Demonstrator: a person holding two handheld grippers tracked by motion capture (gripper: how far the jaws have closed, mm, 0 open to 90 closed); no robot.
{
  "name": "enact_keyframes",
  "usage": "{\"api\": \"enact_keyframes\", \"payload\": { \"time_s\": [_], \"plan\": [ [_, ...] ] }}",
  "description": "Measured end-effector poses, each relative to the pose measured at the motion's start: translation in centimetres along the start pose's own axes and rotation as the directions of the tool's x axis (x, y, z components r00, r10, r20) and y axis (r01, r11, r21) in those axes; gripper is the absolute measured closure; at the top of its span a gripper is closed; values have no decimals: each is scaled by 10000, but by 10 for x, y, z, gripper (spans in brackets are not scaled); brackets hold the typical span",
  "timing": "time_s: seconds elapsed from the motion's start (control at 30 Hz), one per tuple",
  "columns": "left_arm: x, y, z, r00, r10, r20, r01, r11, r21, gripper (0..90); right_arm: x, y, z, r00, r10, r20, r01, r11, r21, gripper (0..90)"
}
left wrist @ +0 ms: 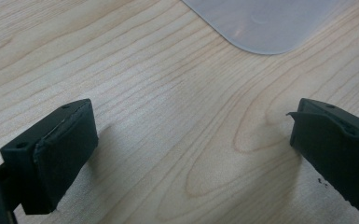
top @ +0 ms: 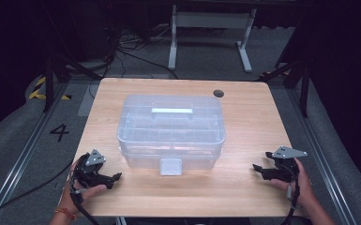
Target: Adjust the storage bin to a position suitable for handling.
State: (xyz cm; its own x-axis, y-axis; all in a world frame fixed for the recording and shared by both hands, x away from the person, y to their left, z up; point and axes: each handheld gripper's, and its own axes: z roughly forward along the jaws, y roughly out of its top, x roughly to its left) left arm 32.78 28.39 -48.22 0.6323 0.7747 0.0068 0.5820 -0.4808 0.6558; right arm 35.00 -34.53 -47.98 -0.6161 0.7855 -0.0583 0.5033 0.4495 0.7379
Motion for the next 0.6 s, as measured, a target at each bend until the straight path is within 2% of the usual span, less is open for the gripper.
{"api": "enact_keyframes", "payload": {
  "time_s": [0.1, 0.13, 0.17, 0.23, 0.37, 0.43, 0.47, 0.5, 0.6],
  "plan": [
    [0, 0, 0, 10000, -7, 5, 7, 10000, 1, 12, 1, 5, 0, 9999, 26, -114, -28, 9999, -170, 239],
    [0, 0, 0, 10000, -2, -2, 2, 10000, 2, 12, 2, 8, 0, 9996, 66, -277, -73, 9996, -258, 238],
    [0, 0, 0, 10000, -6, -14, 6, 10000, -1, 12, 4, 11, -1, 9993, -53, -359, 37, 9990, -456, 251],
    [0, 0, 0, 9999, -125, 0, 125, 9999, -10, 13, 6, 15, -2, 9992, -209, -349, 191, 9984, -524, 249],
    [0, 0, 0, 9999, -112, -20, 112, 9999, -8, 14, 6, 21, -7, 9989, -137, -446, 101, 9967, -810, 257],
    [-1, -1, 0, 9997, -234, -96, 233, 9997, -47, 19, 6, 25, -9, 9989, -125, -458, 83, 9959, -904, 273],
    [0, -1, -1, 9999, -112, -118, 112, 9999, -29, 22, 7, 28, -11, 9986, -100, -528, 51, 9957, -922, 273],
    [-1, -1, 0, 9997, -254, -75, 253, 9997, -46, 24, 8, 31, -12, 9984, -214, -522, 161, 9949, -995, 273],
    [-1, -1, -1, 9997, -249, -78, 249, 9997, -48, 25, 12, 38, -15, 9977, -423, -530, 366, 9937, -1058, 274]
  ]
}}
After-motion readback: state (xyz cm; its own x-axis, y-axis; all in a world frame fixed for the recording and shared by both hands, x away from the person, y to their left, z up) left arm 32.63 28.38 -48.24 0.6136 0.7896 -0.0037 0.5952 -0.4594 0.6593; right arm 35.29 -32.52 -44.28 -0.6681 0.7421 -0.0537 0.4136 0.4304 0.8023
